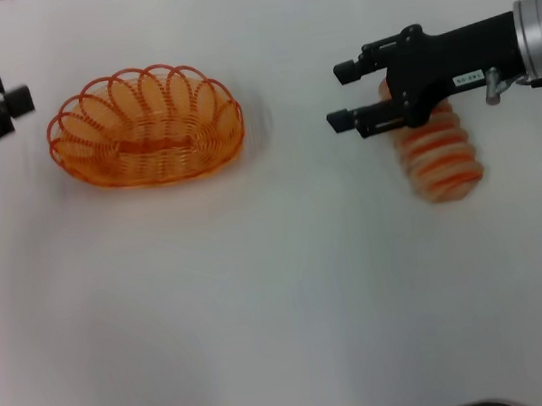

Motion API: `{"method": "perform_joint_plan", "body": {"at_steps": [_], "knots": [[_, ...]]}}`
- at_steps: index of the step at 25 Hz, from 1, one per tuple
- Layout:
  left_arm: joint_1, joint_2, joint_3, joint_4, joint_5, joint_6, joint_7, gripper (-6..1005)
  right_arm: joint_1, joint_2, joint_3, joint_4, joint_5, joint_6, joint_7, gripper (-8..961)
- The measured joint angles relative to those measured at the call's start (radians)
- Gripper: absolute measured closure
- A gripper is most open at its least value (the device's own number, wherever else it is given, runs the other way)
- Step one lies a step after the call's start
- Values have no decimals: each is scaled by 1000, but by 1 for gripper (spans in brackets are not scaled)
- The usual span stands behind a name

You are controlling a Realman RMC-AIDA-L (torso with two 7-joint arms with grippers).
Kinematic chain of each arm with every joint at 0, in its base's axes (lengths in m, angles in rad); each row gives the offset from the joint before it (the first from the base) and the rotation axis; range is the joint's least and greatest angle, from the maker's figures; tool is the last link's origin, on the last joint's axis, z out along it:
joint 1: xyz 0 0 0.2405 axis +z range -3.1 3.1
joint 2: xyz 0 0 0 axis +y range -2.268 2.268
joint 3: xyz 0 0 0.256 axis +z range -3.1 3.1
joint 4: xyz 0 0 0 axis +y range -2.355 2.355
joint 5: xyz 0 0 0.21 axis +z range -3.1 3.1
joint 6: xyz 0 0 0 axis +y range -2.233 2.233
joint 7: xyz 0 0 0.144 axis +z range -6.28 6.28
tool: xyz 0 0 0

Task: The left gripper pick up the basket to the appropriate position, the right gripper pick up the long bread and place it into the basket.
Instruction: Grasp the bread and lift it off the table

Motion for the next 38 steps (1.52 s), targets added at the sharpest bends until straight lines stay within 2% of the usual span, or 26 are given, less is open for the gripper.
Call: {"method": "perform_joint_plan", "body": {"at_steps": [7,13,18,21,26,32,38], "knots": [[15,-13,13,-56,68,21,163,515,-3,-2,51,4,19,24,39,258],[-3,-7,13,-88,159,-2,158,411,3,-3,51,4,19,48,76,258],[-8,-1,9,-79,169,-1,137,325,5,-4,52,4,15,60,88,258],[-8,1,10,-79,180,-5,137,182,5,-4,47,4,14,70,99,259],[-15,1,12,-80,219,-6,137,138,5,-4,42,-3,13,70,135,259],[-14,0,12,-83,222,-1,137,138,9,-13,29,-17,10,64,202,259],[-18,3,12,-81,224,5,131,139,23,-20,-28,-129,9,50,406,259]]}}
